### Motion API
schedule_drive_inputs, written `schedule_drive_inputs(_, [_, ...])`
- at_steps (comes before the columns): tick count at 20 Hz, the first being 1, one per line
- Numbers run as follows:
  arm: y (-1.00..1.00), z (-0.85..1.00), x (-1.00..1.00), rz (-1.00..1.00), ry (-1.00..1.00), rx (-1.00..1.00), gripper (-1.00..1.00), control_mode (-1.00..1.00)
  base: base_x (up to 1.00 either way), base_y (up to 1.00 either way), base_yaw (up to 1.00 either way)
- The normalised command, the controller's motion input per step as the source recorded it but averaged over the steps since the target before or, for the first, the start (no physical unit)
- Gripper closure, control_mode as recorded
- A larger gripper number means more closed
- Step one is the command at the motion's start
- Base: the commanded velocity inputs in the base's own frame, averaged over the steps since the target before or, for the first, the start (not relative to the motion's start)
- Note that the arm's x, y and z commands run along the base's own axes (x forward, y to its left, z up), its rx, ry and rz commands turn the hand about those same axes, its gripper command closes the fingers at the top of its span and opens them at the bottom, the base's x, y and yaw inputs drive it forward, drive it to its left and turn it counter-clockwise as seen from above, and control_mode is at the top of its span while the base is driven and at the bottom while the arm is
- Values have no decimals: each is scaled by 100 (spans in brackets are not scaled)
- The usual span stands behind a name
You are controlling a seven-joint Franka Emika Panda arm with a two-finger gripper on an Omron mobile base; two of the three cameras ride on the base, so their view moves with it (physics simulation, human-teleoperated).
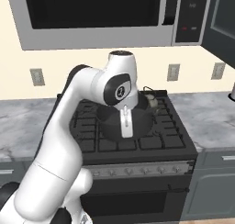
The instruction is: Pick the kettle from the cabinet and place it on a stove burner. Then pick the pot from the counter and place it on another stove burner. Finally, turn both burners on.
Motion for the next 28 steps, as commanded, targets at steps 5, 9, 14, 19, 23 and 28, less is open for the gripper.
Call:
schedule_drive_inputs(5, [-14, -10, 31, 0, -1, 0, 100, -100, 0, 0, 0])
schedule_drive_inputs(9, [-18, -21, 25, 0, -2, 0, 100, -100, 0, 0, 0])
schedule_drive_inputs(14, [-13, -29, 25, 0, -1, 0, 100, -100, 0, 0, 0])
schedule_drive_inputs(19, [-14, -28, 28, 0, -1, 0, 100, -100, 0, 0, 0])
schedule_drive_inputs(23, [-16, -26, 29, 0, 0, 0, 100, -100, 0, 0, 0])
schedule_drive_inputs(28, [-19, -22, 29, 0, 0, 0, 100, -100, 0, 0, 0])
